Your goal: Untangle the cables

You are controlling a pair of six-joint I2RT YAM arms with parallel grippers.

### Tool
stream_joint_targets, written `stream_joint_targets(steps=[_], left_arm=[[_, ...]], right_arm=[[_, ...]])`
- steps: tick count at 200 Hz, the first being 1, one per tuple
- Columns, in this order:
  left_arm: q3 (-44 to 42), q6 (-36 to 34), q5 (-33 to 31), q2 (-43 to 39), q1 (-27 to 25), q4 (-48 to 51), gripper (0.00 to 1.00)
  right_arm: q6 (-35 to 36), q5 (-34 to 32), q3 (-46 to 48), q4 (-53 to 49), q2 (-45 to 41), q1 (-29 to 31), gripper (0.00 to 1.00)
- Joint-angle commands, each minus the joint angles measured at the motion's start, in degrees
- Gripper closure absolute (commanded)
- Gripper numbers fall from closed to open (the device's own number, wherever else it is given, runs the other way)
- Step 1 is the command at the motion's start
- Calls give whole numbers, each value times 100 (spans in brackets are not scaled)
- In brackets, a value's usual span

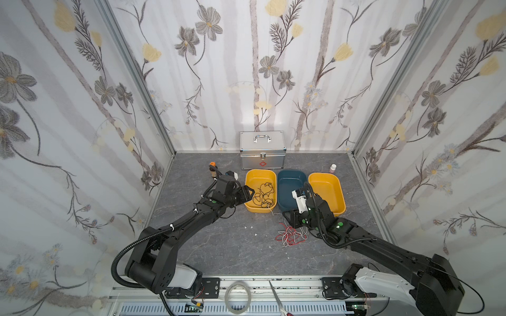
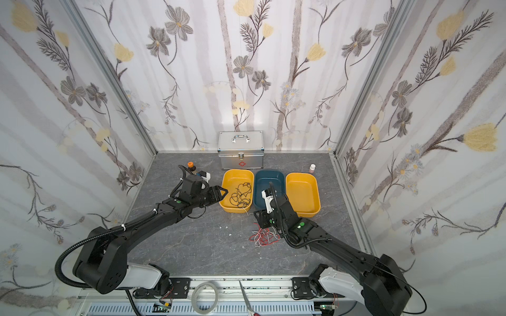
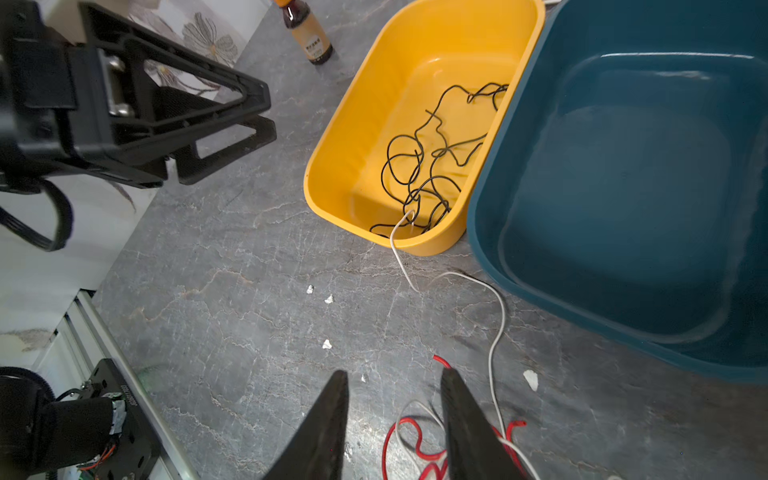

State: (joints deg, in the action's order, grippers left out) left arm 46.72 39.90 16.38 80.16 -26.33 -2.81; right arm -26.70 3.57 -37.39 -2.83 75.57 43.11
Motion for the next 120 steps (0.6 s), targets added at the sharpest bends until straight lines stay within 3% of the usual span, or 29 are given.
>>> stream_joint_targets(steps=[1,60,120], left_arm=[[-161,97,32,-152,5,-317,37],[-483,62,-30,-445,55,-291,38],[-675,53,-56,-590,91,-300,37]], right_arm=[[118,243,-275,495,617,17,58],[538,346,-1166,472,2403,22,61],[707,149,-1556,326,3153,13,65]])
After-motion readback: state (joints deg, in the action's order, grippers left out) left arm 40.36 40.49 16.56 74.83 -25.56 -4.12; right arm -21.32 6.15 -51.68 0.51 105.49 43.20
